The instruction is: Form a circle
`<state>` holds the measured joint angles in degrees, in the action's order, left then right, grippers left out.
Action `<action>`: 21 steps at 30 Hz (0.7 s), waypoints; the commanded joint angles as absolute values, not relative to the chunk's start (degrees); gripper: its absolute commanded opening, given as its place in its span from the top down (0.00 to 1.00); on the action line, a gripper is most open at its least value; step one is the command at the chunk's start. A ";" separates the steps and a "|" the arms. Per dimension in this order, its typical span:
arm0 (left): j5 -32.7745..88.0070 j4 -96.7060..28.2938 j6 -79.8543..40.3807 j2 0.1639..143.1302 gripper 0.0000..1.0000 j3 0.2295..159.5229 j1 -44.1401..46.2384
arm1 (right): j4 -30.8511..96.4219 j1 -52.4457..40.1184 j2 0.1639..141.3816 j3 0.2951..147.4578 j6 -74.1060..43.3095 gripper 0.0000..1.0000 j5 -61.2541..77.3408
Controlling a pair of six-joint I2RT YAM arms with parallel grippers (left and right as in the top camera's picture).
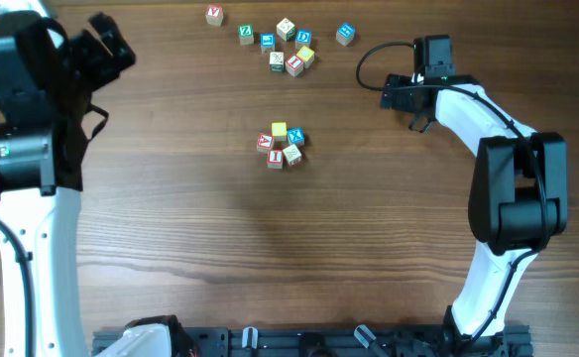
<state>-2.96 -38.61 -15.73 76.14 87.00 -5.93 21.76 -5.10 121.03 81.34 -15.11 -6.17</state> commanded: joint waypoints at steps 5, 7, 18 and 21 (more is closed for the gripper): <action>8.38 -12.99 -4.89 66.06 0.00 60.36 -5.74 | 21.56 -5.19 119.70 80.97 -15.62 0.00 -5.48; 9.65 -5.78 -4.86 64.20 0.00 53.84 -5.74 | 21.56 -5.19 119.70 80.97 -15.59 0.00 -5.48; 10.90 26.92 -4.89 53.32 0.00 19.07 -5.74 | 21.56 -5.19 119.70 80.97 -15.62 0.00 -5.48; 10.92 32.03 -4.91 50.63 0.00 12.49 -5.74 | 21.56 -5.19 119.70 80.97 -15.62 0.00 -5.48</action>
